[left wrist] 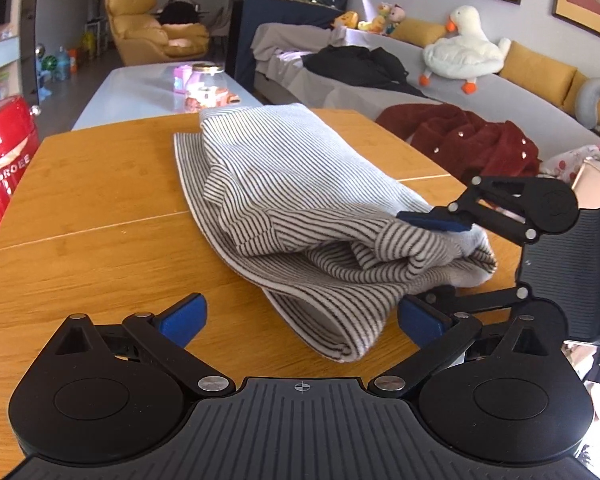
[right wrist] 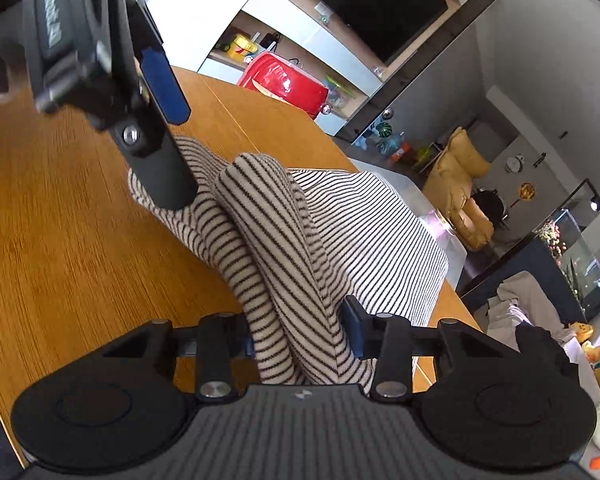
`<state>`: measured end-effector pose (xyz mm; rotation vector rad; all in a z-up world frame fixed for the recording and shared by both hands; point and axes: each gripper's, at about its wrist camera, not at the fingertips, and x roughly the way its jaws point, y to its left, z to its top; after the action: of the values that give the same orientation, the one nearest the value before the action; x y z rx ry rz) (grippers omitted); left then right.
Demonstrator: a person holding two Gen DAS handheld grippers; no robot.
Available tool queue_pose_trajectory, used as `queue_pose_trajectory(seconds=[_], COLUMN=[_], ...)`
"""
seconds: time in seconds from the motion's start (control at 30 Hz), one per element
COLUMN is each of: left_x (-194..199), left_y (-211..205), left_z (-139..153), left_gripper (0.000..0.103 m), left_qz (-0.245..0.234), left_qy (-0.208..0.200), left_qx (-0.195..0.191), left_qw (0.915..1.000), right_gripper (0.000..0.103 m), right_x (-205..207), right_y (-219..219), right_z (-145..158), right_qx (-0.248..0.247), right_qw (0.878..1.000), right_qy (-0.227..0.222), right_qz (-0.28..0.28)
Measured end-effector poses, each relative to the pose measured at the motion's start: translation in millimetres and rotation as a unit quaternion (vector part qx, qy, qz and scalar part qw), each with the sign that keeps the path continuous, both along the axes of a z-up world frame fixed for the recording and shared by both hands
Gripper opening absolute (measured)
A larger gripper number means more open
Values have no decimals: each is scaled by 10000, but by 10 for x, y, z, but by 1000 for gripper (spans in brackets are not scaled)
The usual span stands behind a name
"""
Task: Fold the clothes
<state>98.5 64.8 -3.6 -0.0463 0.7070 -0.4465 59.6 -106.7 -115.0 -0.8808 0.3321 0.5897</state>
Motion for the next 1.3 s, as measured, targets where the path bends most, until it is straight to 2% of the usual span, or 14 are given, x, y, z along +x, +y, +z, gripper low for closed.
queue_pose_trajectory(seconds=[0.17, 0.5, 0.77, 0.87, 0.97, 1.1, 1.17, 1.3], left_x=[-58, 24, 135, 265, 430, 609, 668, 757], left_y=[236, 207, 23, -40, -21, -33, -47, 97], left_z=[177, 318, 222, 170, 125, -7, -103, -178], left_gripper=[103, 103, 103, 103, 103, 103, 103, 103], left_qz=[111, 58, -328, -378, -379, -565, -687, -671], left_qy=[-86, -362, -307, -249, -122, 58, 156, 416], left_qx=[-438, -292, -41, 69, 57, 41, 67, -249], left_qw=[9989, 9989, 9990, 9990, 9992, 9984, 9975, 9966], right_gripper=[33, 29, 26, 25, 24, 24, 24, 24], right_x=[-50, -495, -1026, -1161, -1293, -1288, -1032, -362], right_y=[60, -10, -125, -169, -198, -187, -194, -210], right_z=[2, 134, 521, 789, 1137, 1646, 1804, 1699], right_qx=[-87, -520, -632, -503, -530, -420, -184, 125], right_qw=[10000, 9976, 9940, 9911, 9892, 9895, 9904, 9856], right_qy=[15, 335, 552, 792, 806, 747, 806, 1254], right_qz=[-9, 298, 696, 942, 1107, 1161, 1105, 1128])
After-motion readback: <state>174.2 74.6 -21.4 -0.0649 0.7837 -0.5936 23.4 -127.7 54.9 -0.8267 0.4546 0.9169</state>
